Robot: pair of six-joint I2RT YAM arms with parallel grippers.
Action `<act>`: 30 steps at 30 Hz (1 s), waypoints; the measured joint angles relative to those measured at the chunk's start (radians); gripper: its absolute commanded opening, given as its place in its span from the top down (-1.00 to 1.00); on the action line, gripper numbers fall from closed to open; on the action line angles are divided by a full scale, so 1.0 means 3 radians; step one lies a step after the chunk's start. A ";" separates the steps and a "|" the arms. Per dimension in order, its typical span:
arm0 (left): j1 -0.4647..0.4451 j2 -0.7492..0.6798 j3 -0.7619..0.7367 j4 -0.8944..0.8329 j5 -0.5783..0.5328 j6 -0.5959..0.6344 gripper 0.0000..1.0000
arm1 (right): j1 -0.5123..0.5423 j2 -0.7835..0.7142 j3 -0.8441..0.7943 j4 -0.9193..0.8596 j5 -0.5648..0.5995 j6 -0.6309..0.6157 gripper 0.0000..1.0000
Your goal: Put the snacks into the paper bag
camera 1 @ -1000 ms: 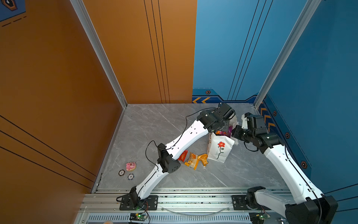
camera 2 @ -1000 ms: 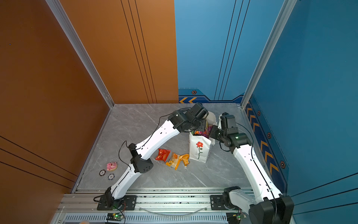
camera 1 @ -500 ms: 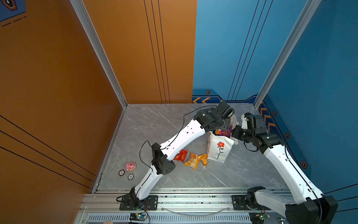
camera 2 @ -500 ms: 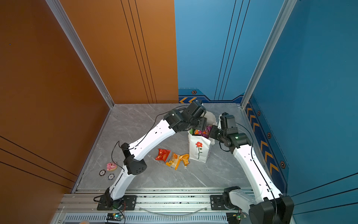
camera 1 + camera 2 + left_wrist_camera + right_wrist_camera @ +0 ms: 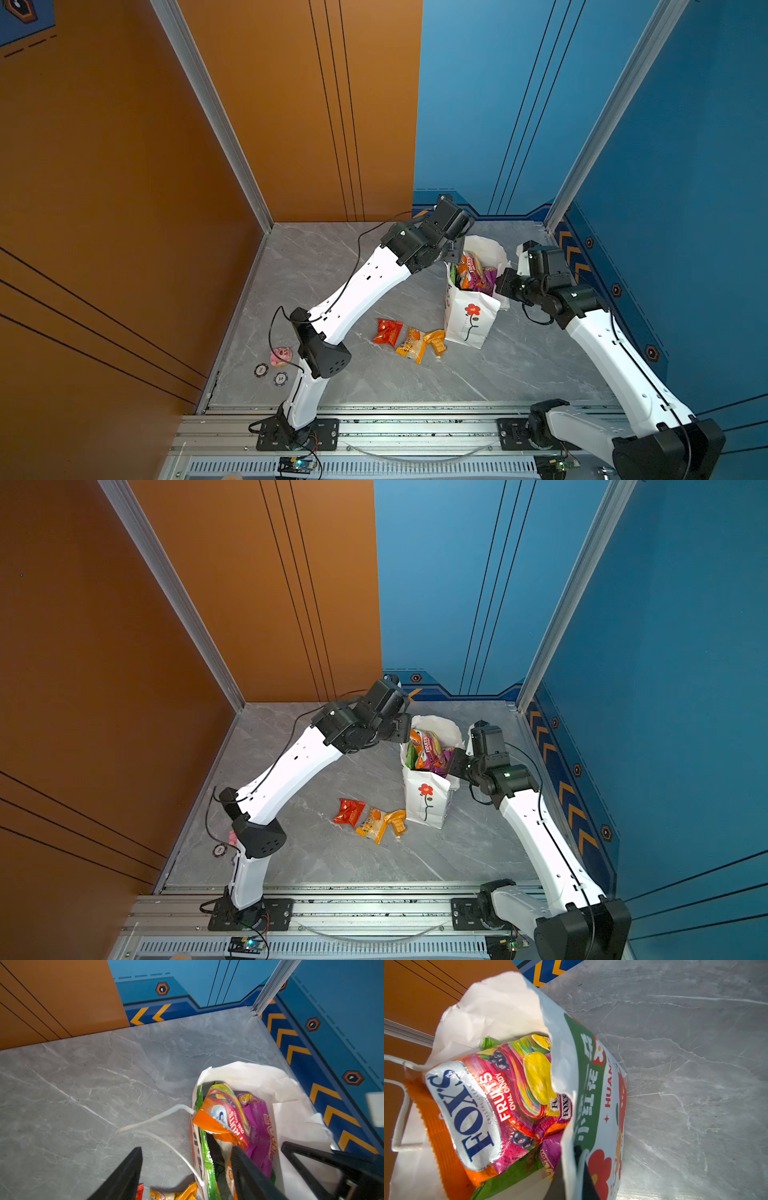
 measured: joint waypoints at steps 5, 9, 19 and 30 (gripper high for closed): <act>0.0019 0.0074 -0.0069 -0.0125 0.0225 -0.0072 -0.08 | 0.0015 0.0019 0.0013 0.0000 0.0001 0.0001 0.83; 0.0018 0.0108 -0.0102 -0.0182 0.0413 -0.0125 0.07 | 0.0034 0.0024 0.0018 0.0001 0.0001 0.0001 0.83; 0.0025 0.0345 -0.0020 -0.0299 0.0689 -0.0184 0.73 | 0.0041 0.0067 0.0074 -0.0013 0.0001 0.0000 0.83; 0.0056 0.0523 0.0521 -0.0521 0.0295 -0.0088 1.00 | 0.0108 0.0453 0.0767 -0.0384 0.0093 -0.0112 1.00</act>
